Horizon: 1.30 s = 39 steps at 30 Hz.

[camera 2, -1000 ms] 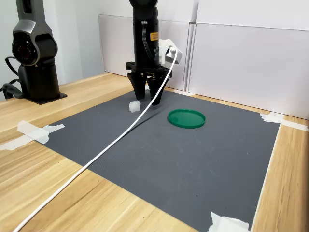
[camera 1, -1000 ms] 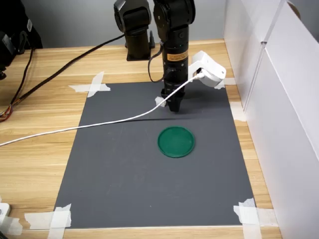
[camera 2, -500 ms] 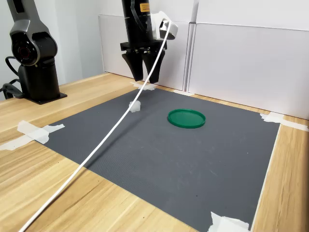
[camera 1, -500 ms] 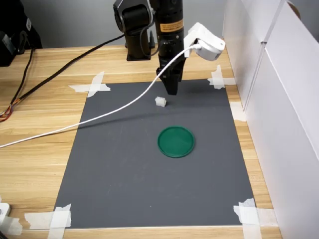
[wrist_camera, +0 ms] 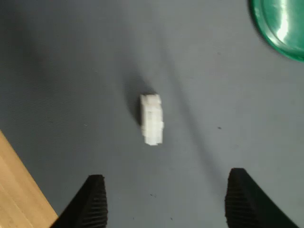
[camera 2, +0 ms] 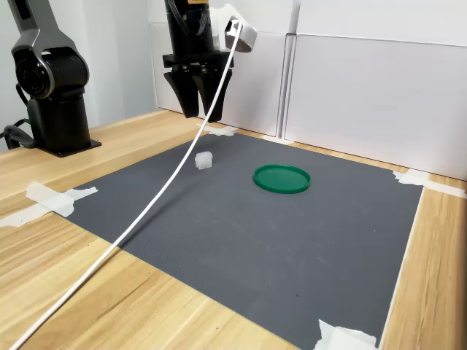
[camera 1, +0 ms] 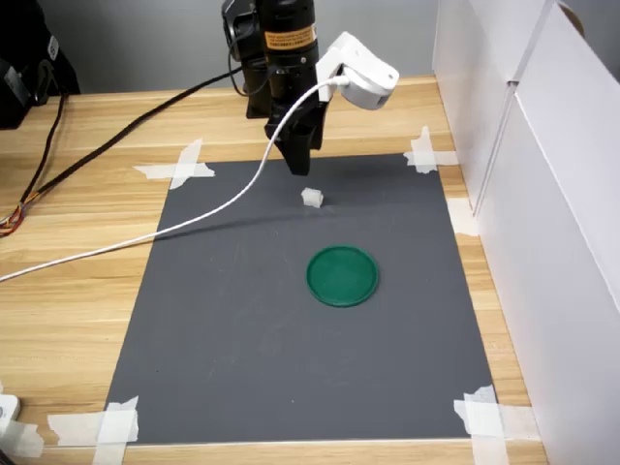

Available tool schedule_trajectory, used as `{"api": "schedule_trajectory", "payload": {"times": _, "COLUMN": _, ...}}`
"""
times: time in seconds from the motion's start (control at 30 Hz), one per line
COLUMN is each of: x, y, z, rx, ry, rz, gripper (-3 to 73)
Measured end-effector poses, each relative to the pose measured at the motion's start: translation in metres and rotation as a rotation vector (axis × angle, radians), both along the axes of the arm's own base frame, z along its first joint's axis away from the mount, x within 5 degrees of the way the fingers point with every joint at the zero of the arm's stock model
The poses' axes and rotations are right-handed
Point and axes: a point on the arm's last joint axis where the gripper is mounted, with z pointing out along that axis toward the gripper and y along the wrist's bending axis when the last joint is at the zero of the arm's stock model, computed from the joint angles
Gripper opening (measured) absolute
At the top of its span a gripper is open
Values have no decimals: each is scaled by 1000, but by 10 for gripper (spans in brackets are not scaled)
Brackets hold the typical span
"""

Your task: Grasp a white terminal and put it in the green lid.

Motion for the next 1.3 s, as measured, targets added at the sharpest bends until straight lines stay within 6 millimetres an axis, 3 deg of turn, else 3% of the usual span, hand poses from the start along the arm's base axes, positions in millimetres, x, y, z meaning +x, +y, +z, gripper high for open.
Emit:
{"api": "schedule_trajectory", "payload": {"times": 0.07, "x": -1, "y": 0, "z": -1, "rx": 2, "ry": 6, "rz": 11, "gripper": 616}}
{"api": "schedule_trajectory", "payload": {"times": 0.27, "x": -13, "y": -6, "z": -34, "rx": -20, "ry": 20, "rz": 31, "gripper": 616}}
{"api": "schedule_trajectory", "payload": {"times": 0.47, "x": -7, "y": -4, "z": -39, "rx": -5, "ry": -33, "rz": 26, "gripper": 616}}
{"api": "schedule_trajectory", "payload": {"times": 0.97, "x": 10, "y": 2, "z": -76, "rx": -28, "ry": 54, "rz": 9, "gripper": 615}}
{"api": "schedule_trajectory", "payload": {"times": 1.17, "x": 12, "y": 3, "z": -78, "rx": -24, "ry": 43, "rz": 10, "gripper": 538}}
{"api": "schedule_trajectory", "payload": {"times": 1.3, "x": 13, "y": 3, "z": -81, "rx": -25, "ry": 58, "rz": -5, "gripper": 309}}
